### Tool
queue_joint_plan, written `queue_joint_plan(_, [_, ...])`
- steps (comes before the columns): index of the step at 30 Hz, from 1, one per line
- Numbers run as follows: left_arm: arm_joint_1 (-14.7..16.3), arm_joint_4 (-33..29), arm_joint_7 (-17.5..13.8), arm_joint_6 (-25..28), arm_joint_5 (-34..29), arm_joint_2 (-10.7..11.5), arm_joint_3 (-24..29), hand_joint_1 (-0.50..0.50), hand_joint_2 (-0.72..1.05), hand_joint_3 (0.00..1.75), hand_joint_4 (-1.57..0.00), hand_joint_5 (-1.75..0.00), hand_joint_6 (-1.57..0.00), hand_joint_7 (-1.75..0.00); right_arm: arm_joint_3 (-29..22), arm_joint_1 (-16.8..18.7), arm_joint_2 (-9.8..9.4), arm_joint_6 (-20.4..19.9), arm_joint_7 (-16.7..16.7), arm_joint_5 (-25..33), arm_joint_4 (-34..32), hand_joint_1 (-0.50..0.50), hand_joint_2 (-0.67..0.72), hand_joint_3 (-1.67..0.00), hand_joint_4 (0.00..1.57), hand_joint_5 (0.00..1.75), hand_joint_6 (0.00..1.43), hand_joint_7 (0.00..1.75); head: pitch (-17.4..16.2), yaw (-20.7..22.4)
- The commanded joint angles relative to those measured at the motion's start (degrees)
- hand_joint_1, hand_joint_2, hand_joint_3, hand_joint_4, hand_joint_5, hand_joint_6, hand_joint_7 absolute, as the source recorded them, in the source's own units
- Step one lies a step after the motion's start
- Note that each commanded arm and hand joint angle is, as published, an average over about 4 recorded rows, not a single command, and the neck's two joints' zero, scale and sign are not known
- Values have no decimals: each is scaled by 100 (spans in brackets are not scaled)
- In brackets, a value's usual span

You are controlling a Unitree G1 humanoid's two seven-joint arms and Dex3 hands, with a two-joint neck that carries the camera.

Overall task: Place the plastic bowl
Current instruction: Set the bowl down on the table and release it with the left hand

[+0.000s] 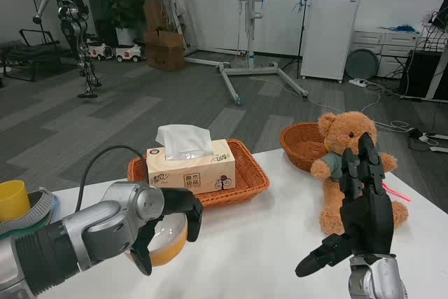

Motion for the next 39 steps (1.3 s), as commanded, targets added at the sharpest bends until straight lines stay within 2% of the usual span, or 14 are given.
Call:
queue_joint_plan(1, [-95,-77,-68,157,-110,164,-126,-50,87,175,-150,-175,-79,-154,12,55,-34,8,-5,84,-68,-42,72,0,9,0,0,0,-432,-65])
queue_joint_plan(3, [-95,-77,-68,157,-110,164,-126,-50,87,175,-150,-175,-79,-154,16,55,-34,8,-5,97,-67,-42,72,0,9,0,0,0,-273,-36])
queue_joint_plan(15, [-60,-68,-68,152,-84,159,-100,-50,87,175,-150,-175,-79,-154,34,55,-34,8,-5,134,-65,-42,72,0,9,0,0,0,-333,13])
queue_joint_plan(20, [98,59,-68,122,26,128,10,-50,87,175,-148,-175,-79,-147,38,55,-32,8,-5,134,-54,-42,72,0,9,0,0,0,-365,28])
queue_joint_plan(26, [384,556,-68,-1,211,-21,190,-50,87,175,-146,-175,-79,-140,64,55,-26,13,-5,143,-21,-42,72,0,9,0,0,0,-498,228])
queue_joint_plan(32, [836,1553,42,-147,571,-408,805,-50,87,175,-142,-175,-72,-133,104,55,-26,13,-5,182,14,-42,72,0,11,0,0,0,-586,372])
queue_joint_plan(36, [1008,2239,156,-415,747,-636,1245,-50,87,175,-138,-175,-68,-133,130,55,-26,13,-5,209,14,-42,72,0,11,0,0,0,-703,524])
queue_joint_plan(39, [1166,2709,226,-630,949,-852,1777,-50,87,175,-138,-175,-67,-133,130,55,-21,13,-5,213,14,-42,72,0,11,0,0,0,-773,672])
